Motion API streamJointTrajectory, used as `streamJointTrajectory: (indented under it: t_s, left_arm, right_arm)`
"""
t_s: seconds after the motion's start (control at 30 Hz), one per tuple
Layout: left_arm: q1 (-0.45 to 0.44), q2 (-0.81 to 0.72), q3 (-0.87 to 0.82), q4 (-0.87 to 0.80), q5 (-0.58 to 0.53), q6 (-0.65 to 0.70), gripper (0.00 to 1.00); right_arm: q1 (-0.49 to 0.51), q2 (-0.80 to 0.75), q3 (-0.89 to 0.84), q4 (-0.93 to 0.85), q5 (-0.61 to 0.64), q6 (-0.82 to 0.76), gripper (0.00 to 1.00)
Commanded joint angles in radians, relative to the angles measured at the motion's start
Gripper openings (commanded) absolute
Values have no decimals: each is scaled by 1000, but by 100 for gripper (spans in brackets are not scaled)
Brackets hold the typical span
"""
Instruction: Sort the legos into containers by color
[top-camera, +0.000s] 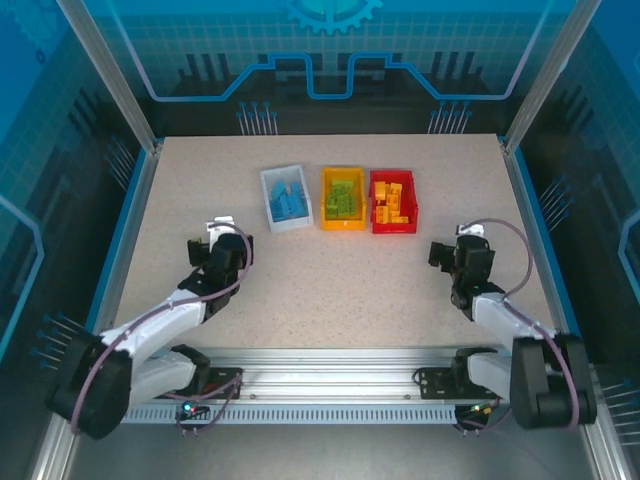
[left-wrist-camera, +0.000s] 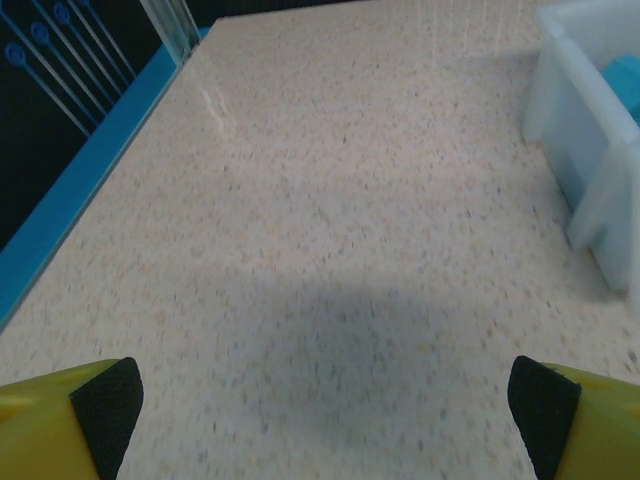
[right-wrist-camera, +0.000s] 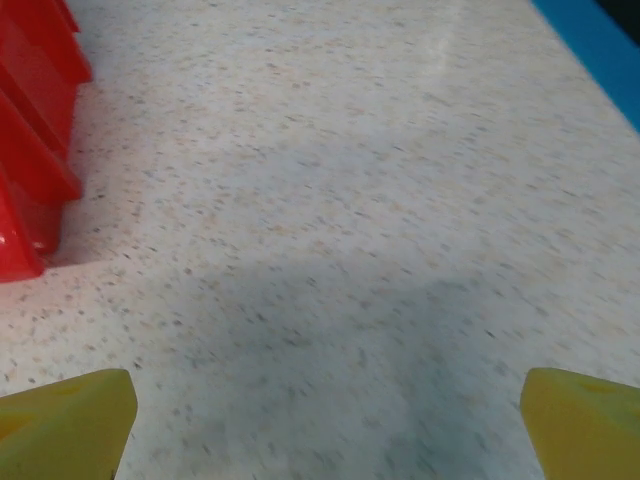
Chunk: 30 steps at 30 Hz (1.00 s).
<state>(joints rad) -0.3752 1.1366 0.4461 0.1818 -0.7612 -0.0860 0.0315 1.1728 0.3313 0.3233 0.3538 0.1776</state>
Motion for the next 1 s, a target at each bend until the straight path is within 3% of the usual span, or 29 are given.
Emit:
streamJointTrajectory:
  t_s: [0.0,0.03,0.13,0.2,0.27,0.33,0.43,0.47,0.53,0.97]
  left_arm:
    - [75,138,-14,348,91,156,99]
    - [102,197,-24,435,108,167,99]
    - [154,322,-12,586,183,230,99]
    - [183,335,0,581,244,173,99]
    - [219,379,-54,741,275,154,99]
    - [244,346,-87,727,353,124,99]
    - [313,420,-141,900,440,74,99]
    - [332,438,-139,913,468,68,99]
    - [360,396,-65,704,522,34,99]
    - [352,405,-75,736,516,45,99]
  right_arm:
    - [-20,111,21,355,-116,-41,100]
    - [-22,160,38,399,-135,-53,100]
    - [2,253,139,290,-177,-93,100]
    - [25,300,111,388,-192,-133,100]
    - [22,333,32,570,-197,-136,100]
    - [14,316,27,550,-202,-124,100]
    - [21,315,34,535,-181,-123,100]
    - [26,315,40,521,-158,-119,100]
    - [47,323,62,493,-92,-118,100]
    - [53,326,65,489,-76,-121,100]
